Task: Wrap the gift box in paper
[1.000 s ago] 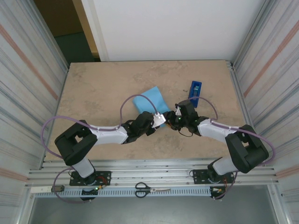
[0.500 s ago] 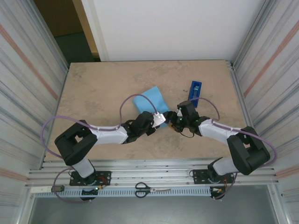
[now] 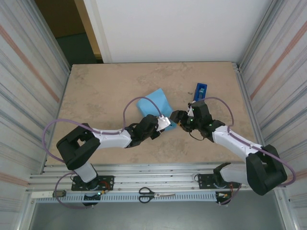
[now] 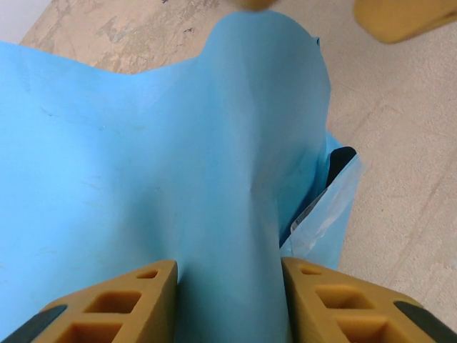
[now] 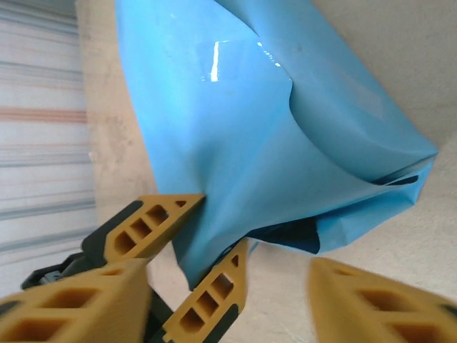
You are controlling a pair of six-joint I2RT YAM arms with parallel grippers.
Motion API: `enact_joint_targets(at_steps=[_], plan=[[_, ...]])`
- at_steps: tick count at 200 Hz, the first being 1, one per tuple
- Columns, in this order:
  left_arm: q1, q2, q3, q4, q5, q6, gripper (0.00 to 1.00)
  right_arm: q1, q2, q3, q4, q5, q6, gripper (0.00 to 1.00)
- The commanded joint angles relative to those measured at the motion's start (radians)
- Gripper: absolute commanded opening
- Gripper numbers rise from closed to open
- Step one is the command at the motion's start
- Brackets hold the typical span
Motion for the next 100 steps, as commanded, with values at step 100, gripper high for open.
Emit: enact_joint_targets(at_steps=[100], plan=[[-0.008, 0.074, -0.051, -0.225, 0.052, -0.020, 0.39, 0.080, 0.176, -0.005, 0.114, -0.050, 0.079, 0.00]])
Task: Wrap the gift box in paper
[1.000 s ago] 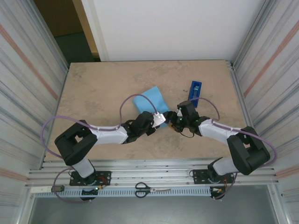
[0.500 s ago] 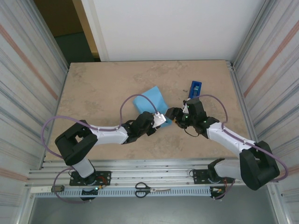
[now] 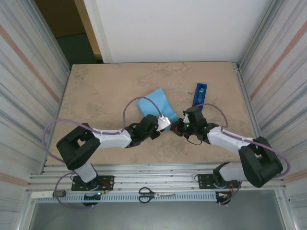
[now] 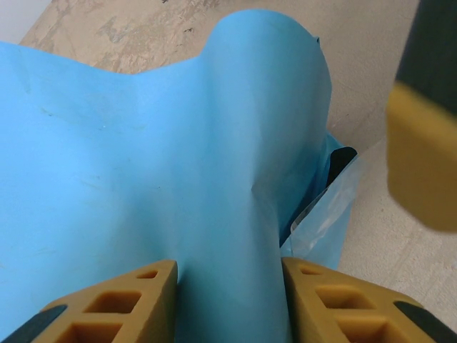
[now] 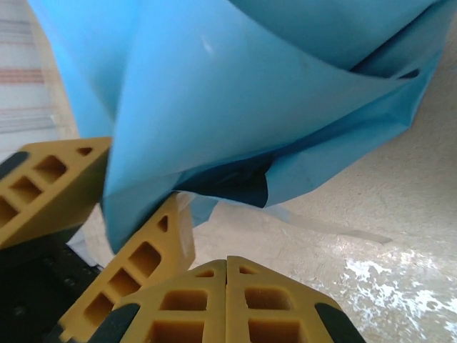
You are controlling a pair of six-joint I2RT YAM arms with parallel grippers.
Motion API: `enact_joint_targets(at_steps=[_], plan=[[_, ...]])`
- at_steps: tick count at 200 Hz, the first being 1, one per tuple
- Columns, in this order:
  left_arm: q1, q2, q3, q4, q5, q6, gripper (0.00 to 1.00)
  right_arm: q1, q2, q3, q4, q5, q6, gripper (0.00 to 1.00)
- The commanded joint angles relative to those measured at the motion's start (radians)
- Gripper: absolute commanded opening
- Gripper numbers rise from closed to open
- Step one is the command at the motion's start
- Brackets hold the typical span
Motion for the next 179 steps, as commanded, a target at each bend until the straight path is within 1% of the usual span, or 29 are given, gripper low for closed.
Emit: enact_joint_targets(at_steps=[1, 27, 62, 102, 122, 145, 164, 179], plan=[[-0.008, 0.075, -0.051, -0.225, 0.052, -0.020, 0.39, 0.015, 0.056, 0.046, 0.063, 0.001, 0.032, 0.00], [-0.009, 0.074, -0.051, -0.224, 0.052, -0.020, 0.39, 0.015, 0.112, 0.053, 0.150, 0.056, 0.058, 0.00], [-0.009, 0.075, -0.050, -0.226, 0.053, -0.020, 0.39, 0.011, 0.170, 0.061, 0.265, 0.084, 0.079, 0.00], [-0.009, 0.078, -0.044, -0.229, 0.052, -0.017, 0.39, 0.002, 0.146, 0.020, 0.330, 0.110, 0.083, 0.00], [-0.009, 0.078, -0.044, -0.232, 0.050, -0.019, 0.39, -0.007, 0.094, -0.011, 0.314, 0.092, 0.066, 0.01], [-0.009, 0.079, -0.042, -0.234, 0.045, -0.020, 0.39, -0.007, -0.007, -0.057, 0.178, 0.120, 0.029, 0.02], [-0.009, 0.078, -0.041, -0.235, 0.045, -0.017, 0.39, -0.013, -0.087, -0.115, 0.109, 0.145, 0.017, 0.03], [-0.009, 0.078, -0.042, -0.234, 0.046, -0.016, 0.39, -0.021, -0.123, -0.144, 0.073, 0.158, 0.016, 0.02]])
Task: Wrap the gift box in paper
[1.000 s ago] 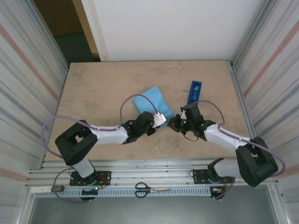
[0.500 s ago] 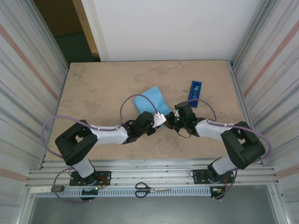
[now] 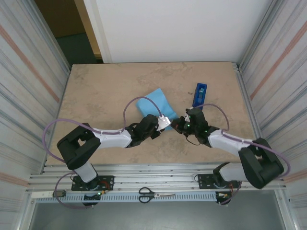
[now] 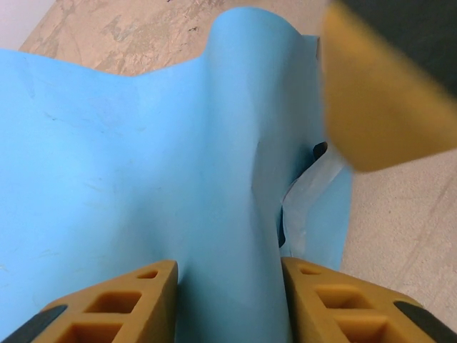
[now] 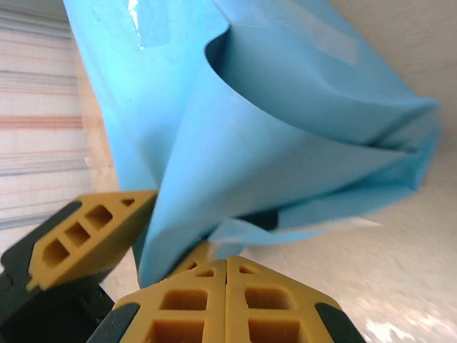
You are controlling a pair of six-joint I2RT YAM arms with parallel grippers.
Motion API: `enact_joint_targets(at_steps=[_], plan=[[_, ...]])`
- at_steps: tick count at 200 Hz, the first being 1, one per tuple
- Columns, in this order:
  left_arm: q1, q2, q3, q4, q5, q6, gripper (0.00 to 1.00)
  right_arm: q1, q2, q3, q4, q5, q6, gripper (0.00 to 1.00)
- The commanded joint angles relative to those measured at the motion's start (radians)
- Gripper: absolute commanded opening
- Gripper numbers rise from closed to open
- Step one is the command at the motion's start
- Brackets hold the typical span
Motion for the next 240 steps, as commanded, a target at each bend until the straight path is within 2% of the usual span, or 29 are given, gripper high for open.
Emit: enact_joint_targets(at_steps=[1, 26, 60, 90, 111, 130, 151, 191, 212, 240], plan=[[-0.009, 0.072, -0.046, -0.235, 0.057, -0.016, 0.39, -0.014, -0.056, -0.051, -0.105, 0.051, -0.035, 0.02], [-0.009, 0.072, -0.047, -0.236, 0.056, -0.016, 0.39, -0.016, -0.044, -0.045, -0.066, 0.009, -0.038, 0.01], [-0.008, 0.073, -0.047, -0.234, 0.058, -0.019, 0.39, 0.000, 0.072, 0.043, 0.014, -0.039, -0.039, 0.00], [-0.008, 0.074, -0.048, -0.235, 0.059, -0.022, 0.39, -0.007, 0.178, 0.107, 0.070, -0.011, -0.027, 0.00], [-0.008, 0.075, -0.048, -0.234, 0.060, -0.025, 0.39, -0.009, 0.219, 0.130, 0.077, 0.052, -0.016, 0.00], [-0.008, 0.075, -0.049, -0.236, 0.061, -0.025, 0.39, -0.014, 0.241, 0.136, 0.098, 0.028, -0.012, 0.00], [-0.009, 0.073, -0.048, -0.240, 0.061, -0.025, 0.39, -0.006, 0.192, 0.103, 0.070, 0.029, -0.013, 0.00], [-0.009, 0.064, -0.043, -0.243, 0.046, -0.023, 0.39, -0.023, -0.018, 0.006, -0.108, 0.101, -0.065, 0.06], [-0.009, 0.058, -0.038, -0.243, 0.045, -0.020, 0.40, -0.057, -0.094, 0.010, -0.198, 0.094, -0.118, 0.12], [-0.009, 0.050, -0.026, -0.249, 0.047, -0.020, 0.42, -0.094, -0.108, 0.075, -0.292, 0.055, -0.188, 0.23]])
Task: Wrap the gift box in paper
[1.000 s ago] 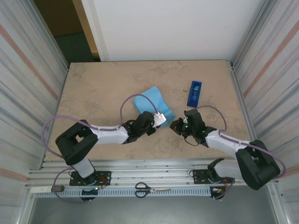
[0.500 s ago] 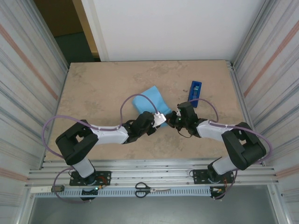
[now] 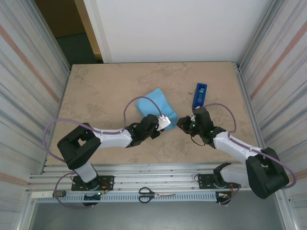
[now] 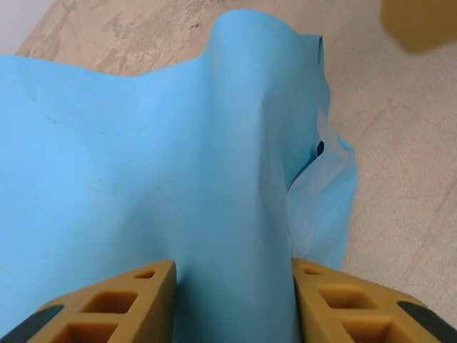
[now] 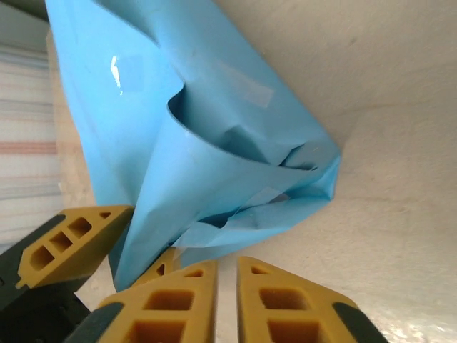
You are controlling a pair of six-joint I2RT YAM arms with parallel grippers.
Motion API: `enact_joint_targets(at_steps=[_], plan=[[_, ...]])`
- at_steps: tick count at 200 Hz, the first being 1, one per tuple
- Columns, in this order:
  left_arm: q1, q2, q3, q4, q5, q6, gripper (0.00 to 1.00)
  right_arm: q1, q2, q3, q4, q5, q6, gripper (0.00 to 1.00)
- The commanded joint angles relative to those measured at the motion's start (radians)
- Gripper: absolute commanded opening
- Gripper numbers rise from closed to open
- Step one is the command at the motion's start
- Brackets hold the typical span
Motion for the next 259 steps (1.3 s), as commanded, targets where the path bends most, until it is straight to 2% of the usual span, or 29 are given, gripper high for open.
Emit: enact_joint_targets(at_steps=[1, 26, 58, 123, 190, 208, 240, 259], plan=[[-0.008, 0.045, -0.035, -0.235, 0.056, -0.020, 0.42, -0.024, -0.013, 0.058, -0.137, -0.006, -0.099, 0.23], [-0.009, 0.031, -0.019, -0.246, 0.056, -0.021, 0.47, -0.053, 0.012, 0.086, -0.156, -0.037, -0.118, 0.32], [-0.009, 0.002, 0.002, -0.257, 0.060, -0.016, 0.52, -0.057, 0.047, 0.098, -0.141, -0.072, -0.119, 0.38], [-0.008, -0.040, 0.014, -0.269, 0.068, -0.003, 0.65, -0.056, 0.095, 0.121, -0.130, -0.096, -0.121, 0.45], [-0.001, -0.054, 0.018, -0.266, 0.082, -0.008, 0.72, -0.048, 0.100, 0.139, -0.141, -0.116, -0.136, 0.47], [0.002, -0.057, 0.015, -0.263, 0.083, -0.009, 0.72, -0.036, 0.091, 0.141, -0.161, -0.127, -0.147, 0.42], [0.005, -0.055, 0.011, -0.262, 0.082, -0.010, 0.71, 0.028, 0.090, 0.134, -0.176, -0.153, -0.152, 0.15], [0.006, -0.053, 0.009, -0.261, 0.079, -0.012, 0.71, 0.070, 0.108, 0.126, -0.173, -0.148, -0.140, 0.04]])
